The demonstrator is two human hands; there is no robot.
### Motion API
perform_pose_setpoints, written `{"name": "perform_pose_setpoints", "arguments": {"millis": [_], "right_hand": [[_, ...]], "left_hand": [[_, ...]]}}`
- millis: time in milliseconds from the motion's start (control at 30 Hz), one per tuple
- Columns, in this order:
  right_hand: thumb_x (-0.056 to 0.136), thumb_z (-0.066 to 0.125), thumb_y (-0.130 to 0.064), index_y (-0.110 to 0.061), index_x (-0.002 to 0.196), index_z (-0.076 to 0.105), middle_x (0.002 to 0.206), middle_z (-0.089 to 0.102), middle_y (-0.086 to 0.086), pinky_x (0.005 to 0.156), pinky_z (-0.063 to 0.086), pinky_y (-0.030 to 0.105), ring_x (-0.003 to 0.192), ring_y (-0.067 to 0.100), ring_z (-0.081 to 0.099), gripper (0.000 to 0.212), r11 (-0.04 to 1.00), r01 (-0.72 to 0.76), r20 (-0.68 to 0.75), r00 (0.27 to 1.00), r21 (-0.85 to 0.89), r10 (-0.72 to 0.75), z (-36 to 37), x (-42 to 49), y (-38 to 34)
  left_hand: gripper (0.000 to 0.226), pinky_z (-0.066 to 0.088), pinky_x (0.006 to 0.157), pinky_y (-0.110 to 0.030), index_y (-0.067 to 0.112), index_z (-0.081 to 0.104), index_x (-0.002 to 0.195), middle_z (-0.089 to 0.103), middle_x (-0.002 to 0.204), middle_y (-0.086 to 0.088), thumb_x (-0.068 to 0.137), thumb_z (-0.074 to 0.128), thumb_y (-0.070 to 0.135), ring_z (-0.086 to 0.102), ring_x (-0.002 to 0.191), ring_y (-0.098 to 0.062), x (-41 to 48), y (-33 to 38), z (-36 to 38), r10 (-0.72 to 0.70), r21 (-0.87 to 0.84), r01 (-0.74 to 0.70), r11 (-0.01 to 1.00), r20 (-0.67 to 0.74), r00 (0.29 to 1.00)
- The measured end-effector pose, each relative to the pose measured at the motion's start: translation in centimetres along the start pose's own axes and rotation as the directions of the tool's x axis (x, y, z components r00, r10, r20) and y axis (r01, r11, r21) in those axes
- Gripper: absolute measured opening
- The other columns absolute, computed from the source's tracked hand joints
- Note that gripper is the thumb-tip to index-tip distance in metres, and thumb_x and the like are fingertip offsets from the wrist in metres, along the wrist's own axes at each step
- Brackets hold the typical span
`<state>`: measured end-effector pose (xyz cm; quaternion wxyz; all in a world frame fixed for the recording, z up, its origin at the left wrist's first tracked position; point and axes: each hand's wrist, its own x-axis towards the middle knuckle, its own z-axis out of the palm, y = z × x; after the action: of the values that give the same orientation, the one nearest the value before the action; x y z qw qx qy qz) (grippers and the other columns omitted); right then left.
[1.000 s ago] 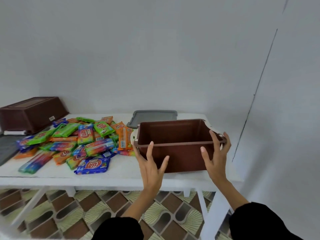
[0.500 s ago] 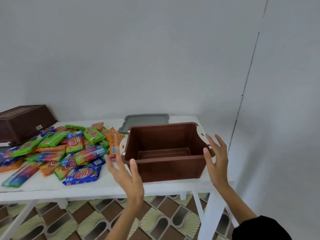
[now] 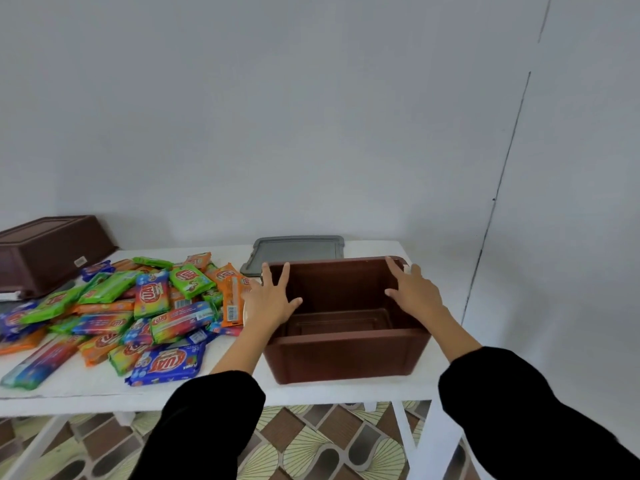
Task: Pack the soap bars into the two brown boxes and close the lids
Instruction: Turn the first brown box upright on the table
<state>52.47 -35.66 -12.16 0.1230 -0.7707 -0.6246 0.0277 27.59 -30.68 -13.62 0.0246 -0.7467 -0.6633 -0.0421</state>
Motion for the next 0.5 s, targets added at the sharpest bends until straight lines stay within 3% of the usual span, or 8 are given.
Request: {"name": "perform_pose_setpoints", "arguments": {"millis": [67,167,267,333,400,500], "right_hand": [[0.1,0.037,-0.023,-0.028,0.15,0.009,0.135,0.043,0.02,0.087,0.045,0.036,0.108,0.034,0.056,0.057,1.0,0.008,-0.068,0.998,0.021,-0.006,0.2,0.4,0.4],[0.101,0.034,-0.024,-0.027,0.149,0.014,0.138,0.047,0.018,0.099,0.037,0.037,0.125,0.035,0.046,0.052,0.949,-0.05,-0.019,0.998,0.312,0.059,-0.4,1.2,1.9],[0.101,0.03,-0.032,-0.029,0.148,0.017,0.153,0.028,0.009,0.113,0.025,0.037,0.14,0.029,0.028,0.049,0.705,-0.164,0.126,0.986,0.69,0.107,-0.8,1.2,3.4],[0.101,0.026,-0.033,-0.027,0.148,0.02,0.155,0.022,0.005,0.113,0.024,0.037,0.142,0.026,0.024,0.047,0.61,-0.197,0.153,0.98,0.768,0.123,-0.4,1.1,3.9],[0.101,0.025,-0.034,-0.026,0.147,0.024,0.154,0.024,0.002,0.11,0.029,0.035,0.141,0.024,0.026,0.046,0.528,-0.236,0.174,0.971,0.816,0.164,0.1,1.1,4.0],[0.102,0.026,-0.034,-0.028,0.144,0.032,0.146,0.038,0.0,0.086,0.048,0.034,0.134,0.024,0.04,0.043,0.371,-0.366,0.31,0.929,0.853,0.202,0.4,1.1,3.9]], "left_hand": [[0.079,0.033,0.106,-0.05,0.028,-0.006,0.149,-0.007,0.157,-0.014,0.091,0.038,0.058,0.023,0.138,-0.043,0.3,-0.1,0.3,0.005,0.007,-0.005,1.0,-0.008,1.0],[0.078,0.036,0.104,-0.047,0.029,-0.006,0.149,-0.007,0.157,-0.014,0.091,0.038,0.057,0.025,0.137,-0.042,0.7,-0.4,0.5,0.027,-0.004,-0.027,1.0,-0.007,1.0],[0.077,0.039,0.102,-0.047,0.03,-0.007,0.149,-0.007,0.157,-0.014,0.092,0.036,0.057,0.026,0.137,-0.043,0.9,-0.4,0.5,0.043,0.01,-0.043,0.999,-0.015,0.999],[0.077,0.041,0.101,-0.047,0.03,-0.008,0.149,-0.007,0.157,-0.014,0.092,0.036,0.057,0.027,0.136,-0.043,1.2,-0.5,0.5,0.054,0.021,-0.053,0.998,-0.011,0.999],[0.077,0.042,0.1,-0.048,0.03,-0.008,0.149,-0.007,0.157,-0.015,0.092,0.037,0.057,0.029,0.135,-0.043,1.6,-0.6,0.4,0.059,0.011,-0.059,0.998,0.0,0.998],[0.077,0.037,0.104,-0.049,0.03,-0.008,0.149,-0.008,0.157,-0.014,0.092,0.037,0.056,0.031,0.135,-0.041,1.8,-0.6,0.0,0.053,-0.049,-0.051,0.997,0.038,0.998]]}}
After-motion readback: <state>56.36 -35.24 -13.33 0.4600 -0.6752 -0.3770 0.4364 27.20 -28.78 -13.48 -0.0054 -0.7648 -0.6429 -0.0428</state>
